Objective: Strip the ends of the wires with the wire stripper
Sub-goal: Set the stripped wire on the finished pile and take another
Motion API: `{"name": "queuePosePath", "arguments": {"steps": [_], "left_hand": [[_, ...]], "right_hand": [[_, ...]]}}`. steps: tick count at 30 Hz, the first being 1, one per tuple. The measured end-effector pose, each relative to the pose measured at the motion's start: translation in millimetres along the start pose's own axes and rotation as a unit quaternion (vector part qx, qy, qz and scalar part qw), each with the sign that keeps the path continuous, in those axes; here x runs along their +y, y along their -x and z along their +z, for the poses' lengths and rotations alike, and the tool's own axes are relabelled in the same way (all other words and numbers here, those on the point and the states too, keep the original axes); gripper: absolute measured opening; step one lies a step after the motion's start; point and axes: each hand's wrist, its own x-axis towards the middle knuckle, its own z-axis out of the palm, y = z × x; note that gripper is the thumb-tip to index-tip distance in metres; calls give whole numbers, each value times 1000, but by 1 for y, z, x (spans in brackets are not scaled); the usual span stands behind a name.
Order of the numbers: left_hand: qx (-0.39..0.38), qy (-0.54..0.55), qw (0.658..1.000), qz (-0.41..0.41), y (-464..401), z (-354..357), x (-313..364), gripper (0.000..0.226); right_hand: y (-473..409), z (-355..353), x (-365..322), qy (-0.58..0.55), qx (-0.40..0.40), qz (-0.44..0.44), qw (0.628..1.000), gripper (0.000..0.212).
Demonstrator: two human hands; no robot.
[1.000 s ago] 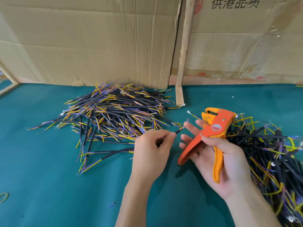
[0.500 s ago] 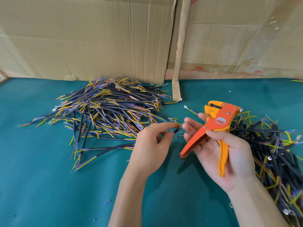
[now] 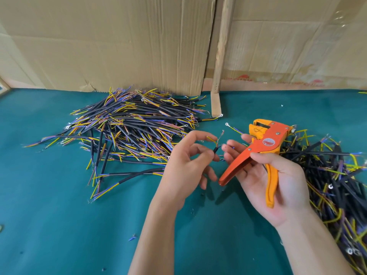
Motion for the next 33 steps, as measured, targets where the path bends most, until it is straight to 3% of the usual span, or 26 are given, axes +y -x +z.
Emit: {"name": "queuePosePath", "arguments": {"steps": [4, 8, 12, 22, 29, 33], "left_hand": [[0, 15, 1000, -10, 0, 1, 0, 27], [1, 5, 1000, -4, 1, 2, 2, 7], [29, -5, 999, 13, 0, 2, 0, 16], [104, -47, 990, 85, -2, -6, -2, 12], [179, -17, 974, 141, -3, -24, -3, 20], [176, -23, 973, 151, -3, -28, -4, 24]], "right_hand": [[0, 1, 1, 4, 4, 3, 1000, 58], [0, 2, 3, 11, 7, 4, 1000, 62], [0, 3, 4, 14, -3, 5, 1000, 62], [0, -2, 4, 50, -12, 4, 999, 59], [4, 1, 11, 147, -16, 119, 982, 44], [8, 8, 16, 191, -84, 172, 963, 45]]}}
